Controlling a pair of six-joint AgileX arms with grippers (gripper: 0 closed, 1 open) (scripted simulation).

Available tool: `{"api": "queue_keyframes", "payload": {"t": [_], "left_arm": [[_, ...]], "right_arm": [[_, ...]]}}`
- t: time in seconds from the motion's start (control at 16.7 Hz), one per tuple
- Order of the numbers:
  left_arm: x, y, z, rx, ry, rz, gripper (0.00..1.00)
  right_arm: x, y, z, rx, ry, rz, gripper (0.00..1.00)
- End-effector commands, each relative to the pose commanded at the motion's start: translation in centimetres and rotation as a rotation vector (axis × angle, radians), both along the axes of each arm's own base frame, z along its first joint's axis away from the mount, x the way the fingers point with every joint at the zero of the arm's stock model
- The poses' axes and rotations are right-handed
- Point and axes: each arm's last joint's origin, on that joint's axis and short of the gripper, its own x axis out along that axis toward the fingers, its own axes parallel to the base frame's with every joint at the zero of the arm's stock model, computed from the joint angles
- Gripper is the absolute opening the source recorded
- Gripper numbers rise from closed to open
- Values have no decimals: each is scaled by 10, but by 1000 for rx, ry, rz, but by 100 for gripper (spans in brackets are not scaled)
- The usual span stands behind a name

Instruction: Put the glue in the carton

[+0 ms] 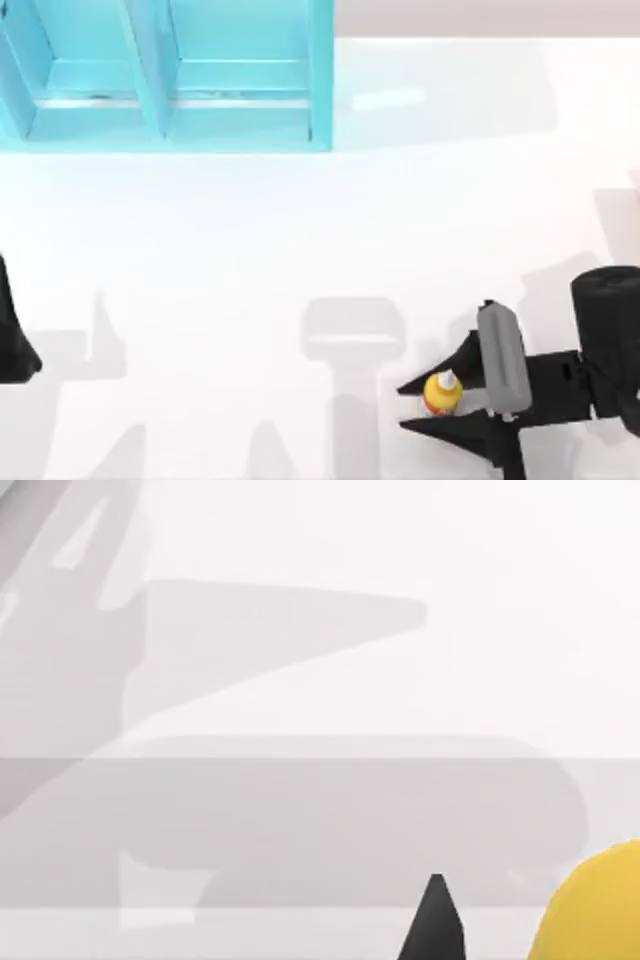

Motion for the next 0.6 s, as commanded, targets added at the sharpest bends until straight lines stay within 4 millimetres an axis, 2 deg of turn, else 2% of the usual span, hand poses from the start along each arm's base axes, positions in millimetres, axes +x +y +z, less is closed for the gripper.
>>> {"api": "queue_keyframes", "payload": {"t": [0.6], "left_arm": [[0,0,0,0,0,0,100]], "right_arm": [[1,0,3,1,-3,-3,0]]}}
